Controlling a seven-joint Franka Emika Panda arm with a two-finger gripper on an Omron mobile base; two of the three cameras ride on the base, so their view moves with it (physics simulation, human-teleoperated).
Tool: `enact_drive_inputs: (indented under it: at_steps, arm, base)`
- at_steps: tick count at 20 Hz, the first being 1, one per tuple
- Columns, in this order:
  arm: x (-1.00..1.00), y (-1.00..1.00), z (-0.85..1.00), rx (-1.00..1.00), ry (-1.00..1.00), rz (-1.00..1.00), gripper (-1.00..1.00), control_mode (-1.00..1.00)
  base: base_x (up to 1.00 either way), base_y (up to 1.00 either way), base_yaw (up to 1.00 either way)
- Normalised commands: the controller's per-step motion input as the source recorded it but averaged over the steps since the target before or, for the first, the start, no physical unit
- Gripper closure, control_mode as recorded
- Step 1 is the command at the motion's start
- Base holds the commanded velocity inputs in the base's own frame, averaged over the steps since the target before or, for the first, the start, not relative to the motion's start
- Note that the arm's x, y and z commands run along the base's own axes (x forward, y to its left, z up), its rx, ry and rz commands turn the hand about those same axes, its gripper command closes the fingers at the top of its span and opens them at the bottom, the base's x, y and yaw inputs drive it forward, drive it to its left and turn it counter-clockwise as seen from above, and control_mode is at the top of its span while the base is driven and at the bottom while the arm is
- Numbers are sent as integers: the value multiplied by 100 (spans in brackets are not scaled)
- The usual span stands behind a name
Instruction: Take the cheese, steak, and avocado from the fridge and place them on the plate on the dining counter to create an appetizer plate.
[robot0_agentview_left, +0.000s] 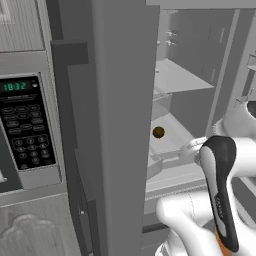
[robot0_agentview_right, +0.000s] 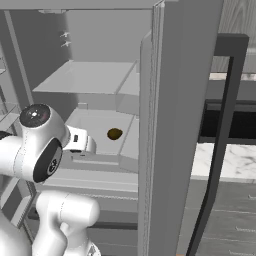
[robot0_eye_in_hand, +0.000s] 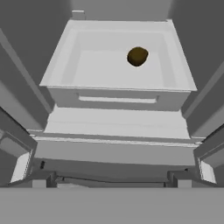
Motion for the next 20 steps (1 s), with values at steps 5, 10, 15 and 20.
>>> enact_drive_inputs:
  at_steps: [5,10,15,20]
  arm:
    - [28,0,-22,-1,-9,-12,-100,-100]
    - [33,0,-13,0,-7,-11,-100,-100]
    - [29,0,-3,0,0,-8,-100,-100]
    - [27,0,-15,0,0,-4,-100,-100]
  base:
    - [0,0,0]
    - [0,0,0]
    - [0,0,0]
    - [0,0,0]
